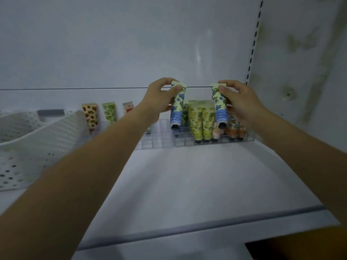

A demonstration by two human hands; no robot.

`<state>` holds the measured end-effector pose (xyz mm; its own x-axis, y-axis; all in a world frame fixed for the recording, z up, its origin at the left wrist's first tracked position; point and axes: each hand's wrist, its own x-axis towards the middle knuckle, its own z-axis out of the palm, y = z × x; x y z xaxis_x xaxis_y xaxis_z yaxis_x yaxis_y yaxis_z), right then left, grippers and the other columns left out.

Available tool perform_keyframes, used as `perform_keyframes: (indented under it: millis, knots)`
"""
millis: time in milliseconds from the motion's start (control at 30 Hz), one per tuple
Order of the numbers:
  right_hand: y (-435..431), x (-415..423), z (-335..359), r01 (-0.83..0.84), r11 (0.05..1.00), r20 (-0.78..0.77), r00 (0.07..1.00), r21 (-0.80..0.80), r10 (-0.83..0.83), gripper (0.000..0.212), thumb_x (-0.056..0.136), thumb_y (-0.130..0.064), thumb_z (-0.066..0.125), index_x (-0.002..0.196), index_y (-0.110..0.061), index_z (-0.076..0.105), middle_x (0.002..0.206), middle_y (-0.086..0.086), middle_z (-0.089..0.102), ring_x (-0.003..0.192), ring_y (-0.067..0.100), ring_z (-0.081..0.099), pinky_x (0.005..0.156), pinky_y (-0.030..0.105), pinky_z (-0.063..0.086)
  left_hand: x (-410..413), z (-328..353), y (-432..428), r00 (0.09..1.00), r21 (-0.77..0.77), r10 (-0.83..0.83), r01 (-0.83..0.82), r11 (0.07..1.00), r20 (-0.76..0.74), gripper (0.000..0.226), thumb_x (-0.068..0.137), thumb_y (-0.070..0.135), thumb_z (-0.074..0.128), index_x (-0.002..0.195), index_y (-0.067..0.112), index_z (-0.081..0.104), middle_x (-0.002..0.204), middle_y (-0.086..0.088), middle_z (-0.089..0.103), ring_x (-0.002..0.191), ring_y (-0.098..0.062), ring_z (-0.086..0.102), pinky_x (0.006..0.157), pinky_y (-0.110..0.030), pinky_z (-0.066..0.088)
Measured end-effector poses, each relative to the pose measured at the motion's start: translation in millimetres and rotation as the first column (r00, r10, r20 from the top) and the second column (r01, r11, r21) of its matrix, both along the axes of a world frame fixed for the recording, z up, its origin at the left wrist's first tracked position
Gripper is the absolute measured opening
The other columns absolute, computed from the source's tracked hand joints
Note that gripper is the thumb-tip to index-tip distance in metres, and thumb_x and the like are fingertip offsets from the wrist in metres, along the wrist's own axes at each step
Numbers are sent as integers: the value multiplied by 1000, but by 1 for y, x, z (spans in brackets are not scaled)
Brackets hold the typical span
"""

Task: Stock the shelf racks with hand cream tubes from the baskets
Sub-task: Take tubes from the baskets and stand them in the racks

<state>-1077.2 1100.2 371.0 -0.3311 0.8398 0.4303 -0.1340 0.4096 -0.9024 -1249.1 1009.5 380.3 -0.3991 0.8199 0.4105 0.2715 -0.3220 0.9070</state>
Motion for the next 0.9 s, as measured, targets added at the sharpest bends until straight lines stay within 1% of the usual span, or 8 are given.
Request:
perform_keyframes:
  millis: [67,233,400,467,567,700,767,900]
  knots:
    - [7,12,-9,25,1000,15,1000,1,-25,10,90,-19,58,85,-28,60,101,6,61,73,13,60,64,24,49,10,-11,8,998,9,27,-28,1000,61,6,92,13,55,98,13,54,70,-2,57,41,-1,53,46,-14,47]
    - [15,24,-26,38,999,64,997,-17,-36,9,91,-19,57,97,-26,56,84,0,63,66,6,59,57,18,48,16,-37,25,979,-5,124,-124,992,159,11,91,16,56,102,15,56,74,-2,59,63,-13,56,56,-18,49]
    - [10,10,-29,-44,994,97,995,97,35,10,93,-16,54,103,-18,52,85,-1,64,71,7,61,61,15,52,-1,-66,32,948,-80,249,-238,968,198,21,90,21,59,107,8,57,82,-4,59,77,-20,56,72,-27,51]
    - [7,-5,-26,-46,986,122,992,161,26,9,95,-18,52,103,-19,48,87,2,65,71,12,59,67,21,50,-10,-70,29,952,-98,245,-231,968,184,14,90,21,58,95,8,61,82,-6,59,76,-19,56,75,-29,52]
    - [5,-31,-20,-17,949,135,991,315,-27,10,95,-17,51,103,-18,45,89,-4,59,74,13,54,67,20,45,-21,-71,24,951,-89,248,-235,968,184,17,91,21,57,76,14,58,74,-5,55,66,-15,51,70,-26,50]
    - [7,-61,-13,-21,853,213,971,521,-106,19,95,-14,49,113,-10,51,91,-12,49,66,0,49,55,6,38,-30,-73,25,937,-68,272,-264,962,220,16,93,19,54,79,12,54,69,-3,48,62,-13,46,59,-19,46]
    - [12,-71,-11,-34,807,271,950,590,-158,22,95,-15,49,117,-12,53,97,-10,49,69,-1,49,63,12,40,-32,-72,26,934,-73,269,-259,963,237,17,93,19,54,77,14,52,69,-2,49,61,-11,46,56,-17,46]
    - [33,-79,-14,-72,804,453,854,590,-256,17,95,-17,47,110,-20,54,93,-6,55,76,16,55,78,28,41,-38,-71,26,926,-78,266,-254,964,269,18,92,21,56,76,16,53,76,-4,53,69,-16,50,64,-23,48]
